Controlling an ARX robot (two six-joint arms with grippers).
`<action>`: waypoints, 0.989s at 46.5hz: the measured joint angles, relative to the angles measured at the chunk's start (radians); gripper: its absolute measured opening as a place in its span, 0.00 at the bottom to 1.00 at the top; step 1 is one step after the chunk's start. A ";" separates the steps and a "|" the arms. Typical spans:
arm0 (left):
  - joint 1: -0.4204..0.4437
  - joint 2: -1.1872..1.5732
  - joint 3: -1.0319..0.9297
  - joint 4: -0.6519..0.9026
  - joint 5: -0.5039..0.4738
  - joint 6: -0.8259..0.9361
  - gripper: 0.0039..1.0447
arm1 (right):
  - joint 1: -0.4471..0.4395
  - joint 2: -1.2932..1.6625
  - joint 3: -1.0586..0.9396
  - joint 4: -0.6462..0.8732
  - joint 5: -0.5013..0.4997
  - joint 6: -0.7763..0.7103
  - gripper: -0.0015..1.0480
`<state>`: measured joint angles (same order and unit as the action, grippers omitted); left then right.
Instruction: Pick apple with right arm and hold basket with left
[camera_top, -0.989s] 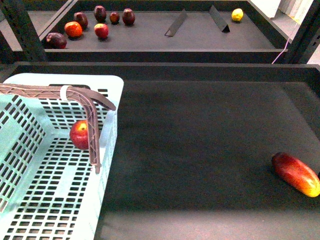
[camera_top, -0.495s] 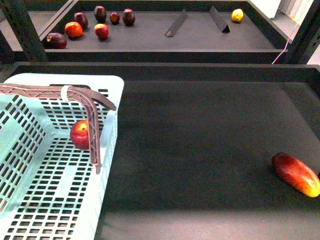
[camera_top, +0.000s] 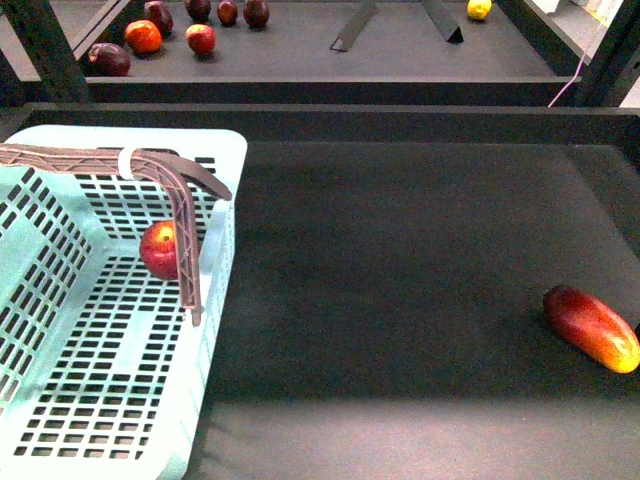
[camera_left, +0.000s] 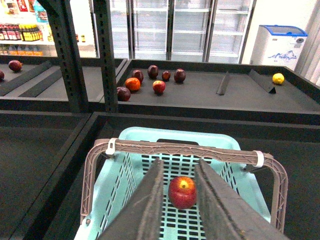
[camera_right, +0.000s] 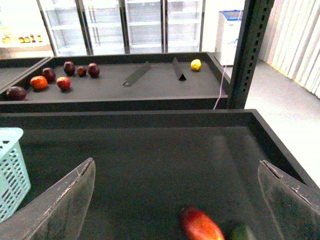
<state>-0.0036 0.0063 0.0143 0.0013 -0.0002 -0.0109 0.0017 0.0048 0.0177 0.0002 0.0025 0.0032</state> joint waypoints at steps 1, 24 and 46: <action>0.000 0.000 0.000 0.000 0.000 0.000 0.30 | 0.000 0.000 0.000 0.000 0.000 0.000 0.91; 0.000 0.000 0.000 0.000 0.000 0.002 0.94 | 0.000 0.000 0.000 0.000 0.000 0.000 0.91; 0.000 0.000 0.000 0.000 0.000 0.002 0.94 | 0.000 0.000 0.000 0.000 0.000 0.000 0.91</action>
